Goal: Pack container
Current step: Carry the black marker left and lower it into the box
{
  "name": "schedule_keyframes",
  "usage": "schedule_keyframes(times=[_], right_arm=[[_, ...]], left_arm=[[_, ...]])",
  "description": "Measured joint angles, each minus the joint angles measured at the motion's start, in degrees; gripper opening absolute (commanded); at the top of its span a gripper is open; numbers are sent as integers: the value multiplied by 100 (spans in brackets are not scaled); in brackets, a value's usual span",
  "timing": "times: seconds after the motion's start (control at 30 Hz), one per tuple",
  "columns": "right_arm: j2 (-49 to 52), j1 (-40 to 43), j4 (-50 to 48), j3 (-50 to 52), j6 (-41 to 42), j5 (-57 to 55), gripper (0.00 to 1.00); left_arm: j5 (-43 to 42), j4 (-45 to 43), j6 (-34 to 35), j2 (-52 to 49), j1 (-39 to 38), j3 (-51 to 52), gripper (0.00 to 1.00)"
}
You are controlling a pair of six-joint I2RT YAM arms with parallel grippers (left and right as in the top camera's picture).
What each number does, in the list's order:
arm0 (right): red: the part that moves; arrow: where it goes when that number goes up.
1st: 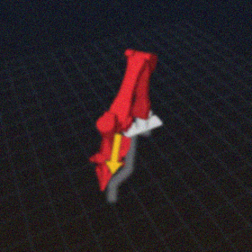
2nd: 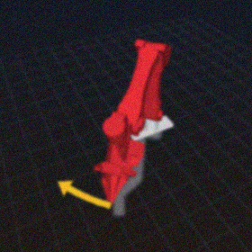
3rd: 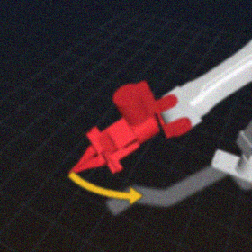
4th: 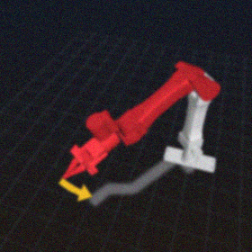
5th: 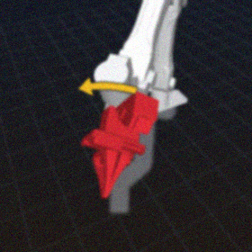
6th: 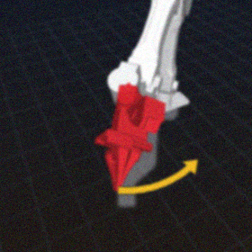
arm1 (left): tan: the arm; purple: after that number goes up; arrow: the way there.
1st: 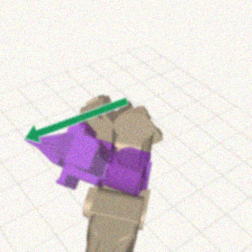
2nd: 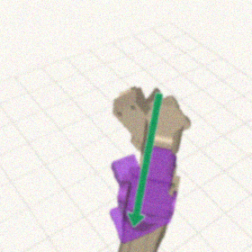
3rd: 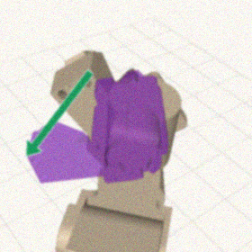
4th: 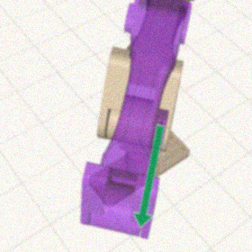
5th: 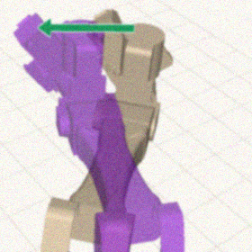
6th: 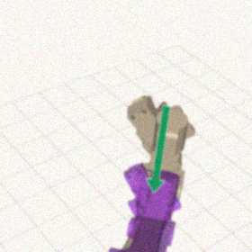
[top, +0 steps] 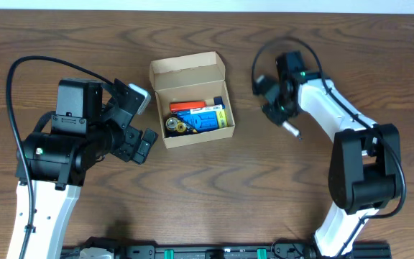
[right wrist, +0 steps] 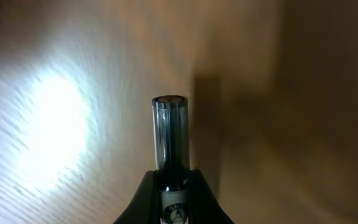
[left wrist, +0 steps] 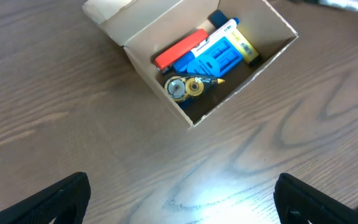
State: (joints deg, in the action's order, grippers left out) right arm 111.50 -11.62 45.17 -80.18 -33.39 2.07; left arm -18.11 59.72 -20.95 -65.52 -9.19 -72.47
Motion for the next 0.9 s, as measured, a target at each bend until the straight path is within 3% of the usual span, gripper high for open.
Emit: schedule_keyframes(times=[0.27, 0.63, 0.9], right_arm=[[-800, -787, -205, -1036, -94, -37, 1], [-964, -1989, -260, -1071, -2474, 662, 1], [-531, -2197, -258, -1062, -3475, 1163, 1]], left_arm=[[2, 0, 0, 0, 0, 0, 95], [2, 0, 0, 0, 0, 0, 95], [2, 0, 0, 0, 0, 0, 95]])
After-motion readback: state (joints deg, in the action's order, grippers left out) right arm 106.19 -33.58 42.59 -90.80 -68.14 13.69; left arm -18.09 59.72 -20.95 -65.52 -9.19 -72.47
